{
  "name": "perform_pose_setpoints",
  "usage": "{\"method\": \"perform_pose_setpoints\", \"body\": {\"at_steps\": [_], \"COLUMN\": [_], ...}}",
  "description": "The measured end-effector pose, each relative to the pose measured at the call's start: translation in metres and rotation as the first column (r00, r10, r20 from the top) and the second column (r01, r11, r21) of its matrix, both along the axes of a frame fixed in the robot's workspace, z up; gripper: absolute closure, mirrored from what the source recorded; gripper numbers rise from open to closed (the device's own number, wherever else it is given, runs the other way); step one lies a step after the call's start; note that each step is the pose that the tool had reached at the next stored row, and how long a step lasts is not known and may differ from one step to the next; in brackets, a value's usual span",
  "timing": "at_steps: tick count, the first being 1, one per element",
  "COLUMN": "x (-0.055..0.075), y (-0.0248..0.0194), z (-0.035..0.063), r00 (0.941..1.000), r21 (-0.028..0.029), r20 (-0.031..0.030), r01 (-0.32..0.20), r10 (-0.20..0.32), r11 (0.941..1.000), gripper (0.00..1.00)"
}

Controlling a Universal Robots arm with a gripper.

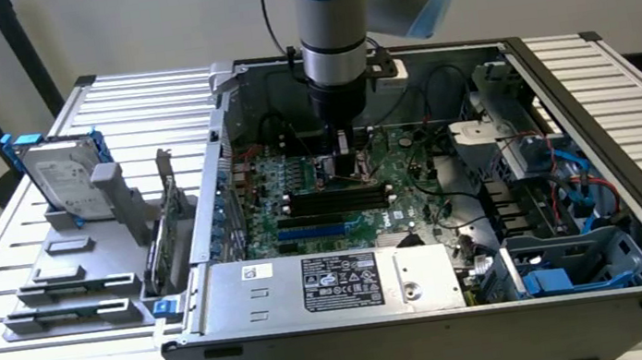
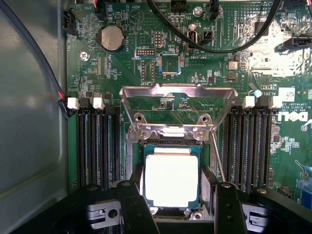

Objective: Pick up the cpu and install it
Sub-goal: 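Place the cpu into insertion slot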

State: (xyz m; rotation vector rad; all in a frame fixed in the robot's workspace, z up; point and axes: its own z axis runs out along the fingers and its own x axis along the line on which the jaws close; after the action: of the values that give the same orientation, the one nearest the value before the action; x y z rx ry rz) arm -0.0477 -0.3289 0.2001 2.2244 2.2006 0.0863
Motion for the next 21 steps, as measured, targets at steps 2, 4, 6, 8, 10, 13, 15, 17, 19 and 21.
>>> {"method": "perform_pose_setpoints", "body": {"at_steps": [2,4,6,8,10,13,15,17,19,21], "x": [0.0,0.0,0.0,0.0,0.0,0.0,0.0,0.0,0.0,0.0], "y": [0.0002,0.0002,0.0003,0.0003,0.0003,0.0004,0.0005,0.0006,0.0008,0.0011], "z": [-0.0001,-0.0002,-0.0003,-0.0005,-0.0007,-0.0009,-0.0011,-0.0012,-0.0013,-0.0014], "r00": [1.0,1.0,1.0,1.0,1.0,1.0,1.0,1.0,1.0,0.9999], "r21": [-0.0018,-0.0032,-0.0037,-0.0037,-0.0036,-0.0036,-0.0036,-0.0036,-0.0034,-0.0035], "r20": [0.0,-0.0001,-0.0001,-0.0001,0.0,0.0,0.0,0.0,0.0001,0.0], "r01": [0.001,0.002,0.002,0.003,0.004,0.006,0.007,0.008,0.01,0.011], "r10": [-0.001,-0.002,-0.002,-0.003,-0.004,-0.006,-0.007,-0.008,-0.01,-0.011], "r11": [1.0,1.0,1.0,1.0,1.0,1.0,1.0,1.0,0.9999,0.9999], "gripper": [0.45,0.45,0.45,0.45,0.45,0.45,0.45,0.45,0.45,0.45]}}
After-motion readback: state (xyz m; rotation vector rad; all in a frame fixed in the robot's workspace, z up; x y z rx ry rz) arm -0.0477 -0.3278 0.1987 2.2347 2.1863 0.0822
